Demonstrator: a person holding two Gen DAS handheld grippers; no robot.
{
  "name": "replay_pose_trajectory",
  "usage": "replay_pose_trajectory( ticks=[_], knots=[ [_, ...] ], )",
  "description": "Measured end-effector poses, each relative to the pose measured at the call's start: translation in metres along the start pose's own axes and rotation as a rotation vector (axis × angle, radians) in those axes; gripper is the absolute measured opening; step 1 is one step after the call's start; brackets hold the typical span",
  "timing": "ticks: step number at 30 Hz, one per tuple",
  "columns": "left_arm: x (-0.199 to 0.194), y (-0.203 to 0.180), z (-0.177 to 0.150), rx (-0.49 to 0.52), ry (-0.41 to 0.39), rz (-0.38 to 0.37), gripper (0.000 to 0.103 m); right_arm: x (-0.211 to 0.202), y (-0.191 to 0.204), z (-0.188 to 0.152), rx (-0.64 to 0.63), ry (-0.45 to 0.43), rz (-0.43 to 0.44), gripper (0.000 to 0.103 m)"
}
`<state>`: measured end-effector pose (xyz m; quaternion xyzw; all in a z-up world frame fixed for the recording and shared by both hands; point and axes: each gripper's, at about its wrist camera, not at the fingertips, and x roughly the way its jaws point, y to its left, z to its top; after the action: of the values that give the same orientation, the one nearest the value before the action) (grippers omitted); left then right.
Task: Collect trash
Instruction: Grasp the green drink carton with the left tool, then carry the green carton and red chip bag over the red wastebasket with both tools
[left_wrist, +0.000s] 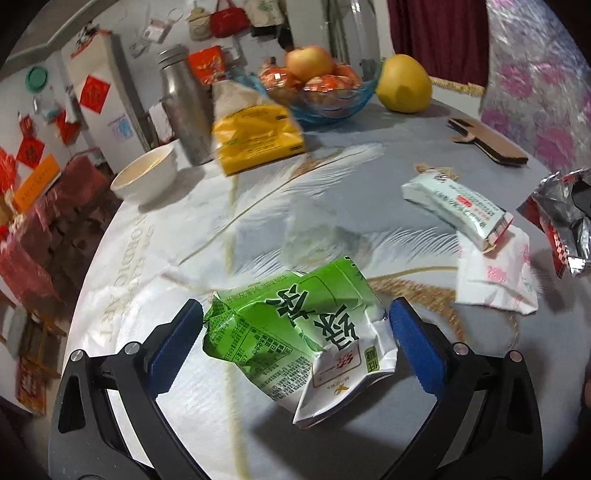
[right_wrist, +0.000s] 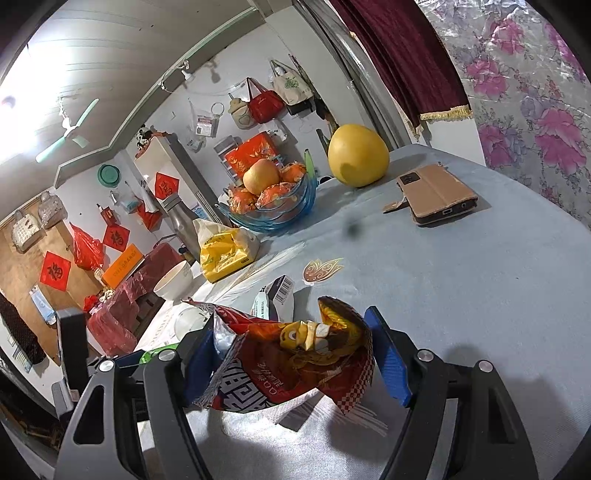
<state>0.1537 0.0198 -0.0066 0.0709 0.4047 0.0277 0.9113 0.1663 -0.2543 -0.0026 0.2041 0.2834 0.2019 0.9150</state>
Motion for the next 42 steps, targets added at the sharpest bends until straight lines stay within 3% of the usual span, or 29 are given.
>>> replay_pose_trajectory(
  ticks=[3,7,14,21,28,35,42],
  knots=[
    [-0.011,0.016,-0.012,0.019,-0.016,0.015,0.097,0.000,0.000,0.000,0.001,-0.001,0.001,0.075],
    [-0.021,0.028,-0.020,0.015,-0.009,-0.034,0.097,0.000,0.000,0.000,0.000,-0.002,-0.002,0.075],
    [-0.020,0.048,-0.021,-0.118,0.001,-0.101,0.094,-0.001,-0.002,0.001,0.004,-0.006,-0.008,0.075],
    [-0.046,0.070,-0.018,-0.222,-0.069,-0.234,0.091,-0.002,-0.002,0.000,-0.002,-0.007,-0.002,0.075],
    [-0.087,0.066,-0.013,-0.208,-0.181,-0.310,0.091,-0.003,0.002,0.001,-0.017,-0.015,0.004,0.075],
    [-0.099,0.041,-0.018,-0.152,-0.183,-0.324,0.091,-0.016,0.009,-0.001,-0.053,-0.035,-0.012,0.067],
    [-0.111,0.022,-0.031,-0.119,-0.190,-0.377,0.091,-0.070,0.014,-0.010,-0.029,-0.084,0.002,0.067]
  ],
)
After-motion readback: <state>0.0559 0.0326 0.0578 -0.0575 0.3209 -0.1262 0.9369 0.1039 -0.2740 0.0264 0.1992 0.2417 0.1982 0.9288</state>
